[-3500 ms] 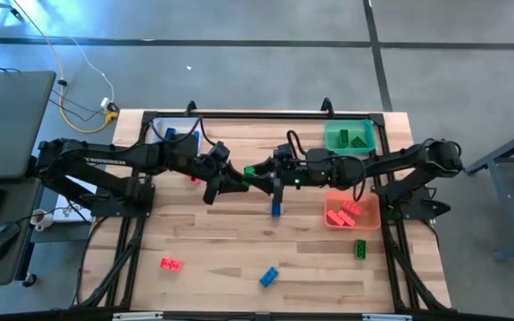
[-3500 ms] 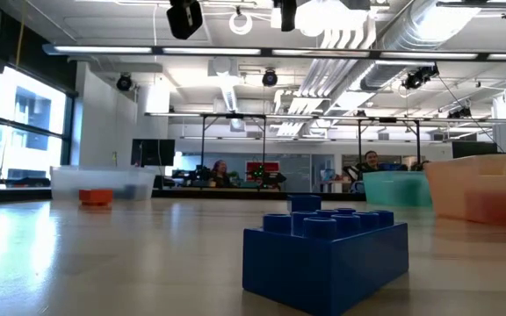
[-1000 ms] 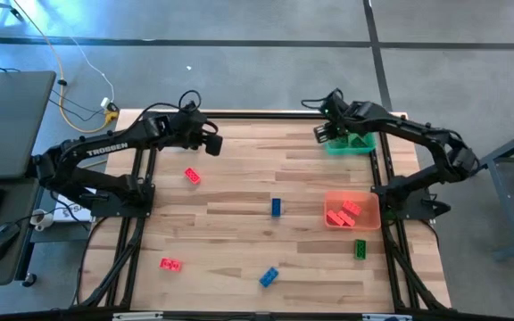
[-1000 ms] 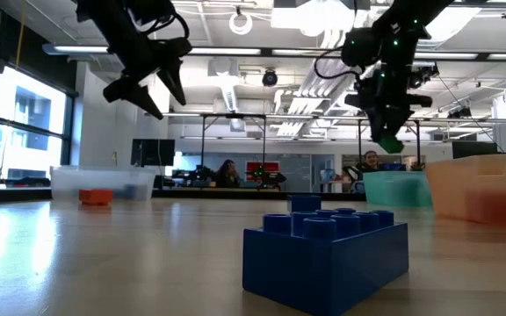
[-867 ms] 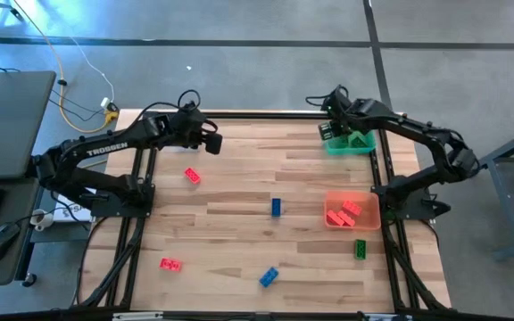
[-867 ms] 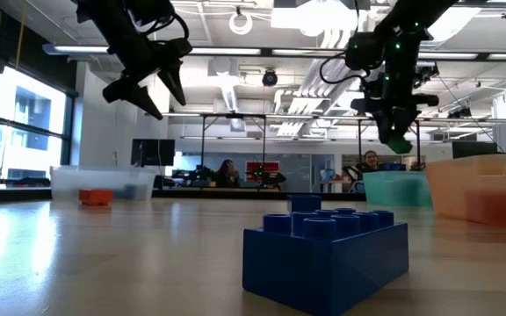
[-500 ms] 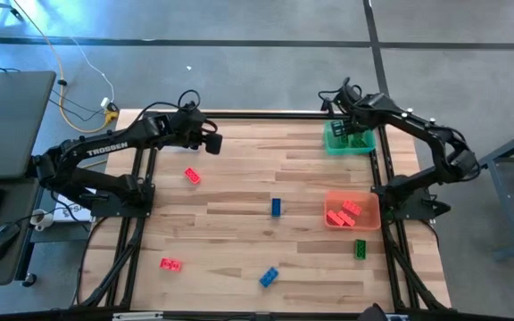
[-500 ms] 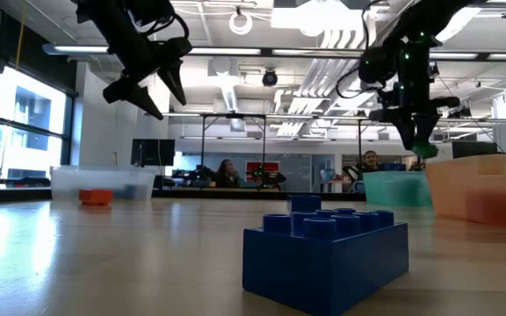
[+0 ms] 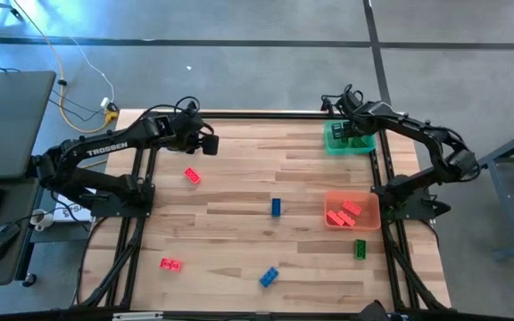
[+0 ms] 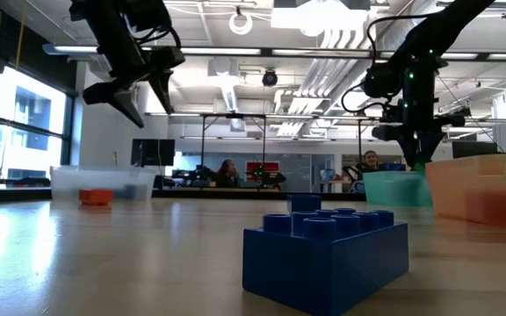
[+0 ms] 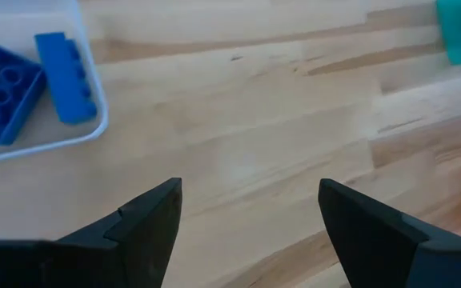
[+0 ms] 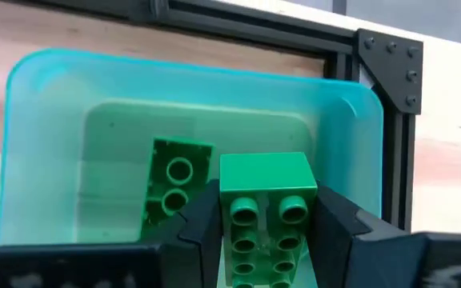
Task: Sort & place blocks by color
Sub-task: Put the green game piece into the green bin, then put the orange game piece into the orange bin
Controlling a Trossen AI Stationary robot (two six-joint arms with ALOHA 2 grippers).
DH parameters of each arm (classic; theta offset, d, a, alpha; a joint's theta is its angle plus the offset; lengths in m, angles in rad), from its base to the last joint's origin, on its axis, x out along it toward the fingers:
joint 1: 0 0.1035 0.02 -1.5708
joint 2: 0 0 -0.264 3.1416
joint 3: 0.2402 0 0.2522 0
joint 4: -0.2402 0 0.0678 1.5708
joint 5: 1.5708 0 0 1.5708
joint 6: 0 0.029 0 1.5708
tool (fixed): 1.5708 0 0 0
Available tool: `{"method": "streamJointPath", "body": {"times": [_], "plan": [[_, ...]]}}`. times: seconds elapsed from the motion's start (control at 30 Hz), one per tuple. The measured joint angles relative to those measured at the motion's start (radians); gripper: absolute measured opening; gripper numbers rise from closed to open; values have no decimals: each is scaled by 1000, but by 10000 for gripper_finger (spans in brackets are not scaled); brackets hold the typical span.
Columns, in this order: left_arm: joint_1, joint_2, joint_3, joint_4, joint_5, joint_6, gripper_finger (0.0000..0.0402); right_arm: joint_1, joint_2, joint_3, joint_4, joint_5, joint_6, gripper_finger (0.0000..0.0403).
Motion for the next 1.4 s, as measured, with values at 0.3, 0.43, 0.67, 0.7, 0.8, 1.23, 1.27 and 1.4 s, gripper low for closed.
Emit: {"method": "streamJointPath", "body": {"times": [0.3, 0.43, 0.67, 0.7, 0.8, 1.23, 1.27, 1.4], "plan": [[-5, 0, 0, -88, 34, -94, 280, -3, 2, -6, 6, 15, 0, 148], [-5, 0, -3, -162, 33, -135, 280, -3, 2, -6, 6, 14, -2, 169], [-5, 0, -5, -262, 31, -270, 280, -3, 2, -6, 4, 6, -8, 211], [-6, 0, -5, -261, 31, -297, 280, -3, 2, -6, 1, 5, -8, 215], [-13, 0, -5, -261, 14, -373, 280, -3, 2, 5, -27, -6, -15, 218], [-76, 0, -5, -262, -164, -616, 280, 17, 2, 134, -27, -63, -238, 220], [-81, 0, -5, -267, -165, -643, 280, 22, 2, 146, -17, -64, -259, 220], [-108, 1, -5, -301, -192, -770, 280, 43, 2, 190, 39, -65, -326, 220]]}}
